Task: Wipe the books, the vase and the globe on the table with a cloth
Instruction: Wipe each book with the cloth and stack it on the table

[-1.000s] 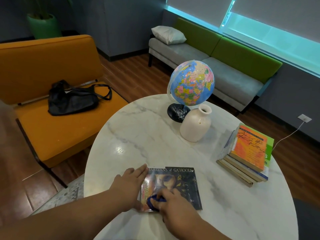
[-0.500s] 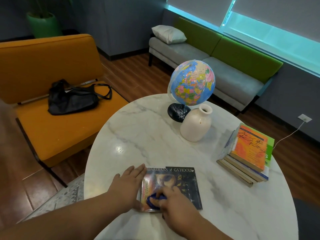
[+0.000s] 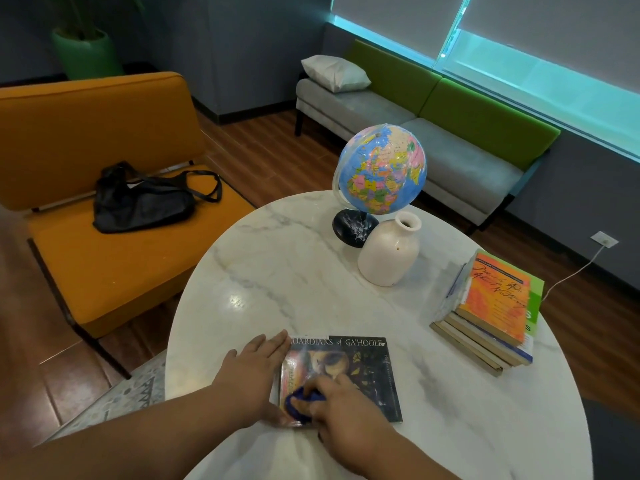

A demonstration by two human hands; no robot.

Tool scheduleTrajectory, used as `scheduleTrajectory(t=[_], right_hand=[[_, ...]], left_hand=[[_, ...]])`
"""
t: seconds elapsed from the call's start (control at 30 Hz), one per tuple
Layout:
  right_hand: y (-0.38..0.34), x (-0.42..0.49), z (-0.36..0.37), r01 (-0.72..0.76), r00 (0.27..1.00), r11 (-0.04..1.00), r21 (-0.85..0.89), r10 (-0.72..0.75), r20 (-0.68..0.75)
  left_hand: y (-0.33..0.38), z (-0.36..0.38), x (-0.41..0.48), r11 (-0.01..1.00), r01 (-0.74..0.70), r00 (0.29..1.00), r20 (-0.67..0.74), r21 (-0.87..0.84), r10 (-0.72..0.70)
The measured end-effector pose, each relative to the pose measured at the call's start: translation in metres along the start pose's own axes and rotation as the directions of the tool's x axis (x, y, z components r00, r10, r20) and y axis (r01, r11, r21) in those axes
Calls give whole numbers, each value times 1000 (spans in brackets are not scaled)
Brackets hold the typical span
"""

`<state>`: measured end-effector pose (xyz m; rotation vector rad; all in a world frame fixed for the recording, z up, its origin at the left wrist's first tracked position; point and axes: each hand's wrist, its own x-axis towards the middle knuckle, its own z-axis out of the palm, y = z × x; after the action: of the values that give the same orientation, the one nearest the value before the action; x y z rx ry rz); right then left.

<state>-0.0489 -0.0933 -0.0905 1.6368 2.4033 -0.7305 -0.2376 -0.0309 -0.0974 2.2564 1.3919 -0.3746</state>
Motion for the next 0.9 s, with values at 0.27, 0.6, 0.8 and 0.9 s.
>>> scheduleTrajectory(t=[0.27, 0.6, 0.8, 0.9], right_hand=[[13, -10, 3, -69, 998, 997, -14, 69, -7], [8, 5, -8, -55, 996, 997, -55, 50, -75], [-7, 5, 6, 35, 999, 999, 6, -35, 30], [1, 18, 0, 1, 995, 998, -57, -6, -96]], left_hand=[[0, -2, -2, 1000, -10, 1000, -3, 23, 10], [2, -3, -2, 998, -8, 1000, 10, 66, 8], [0, -1, -1, 993, -6, 1000, 9, 115, 5], [-1, 0, 0, 996, 0, 1000, 14, 90, -1]])
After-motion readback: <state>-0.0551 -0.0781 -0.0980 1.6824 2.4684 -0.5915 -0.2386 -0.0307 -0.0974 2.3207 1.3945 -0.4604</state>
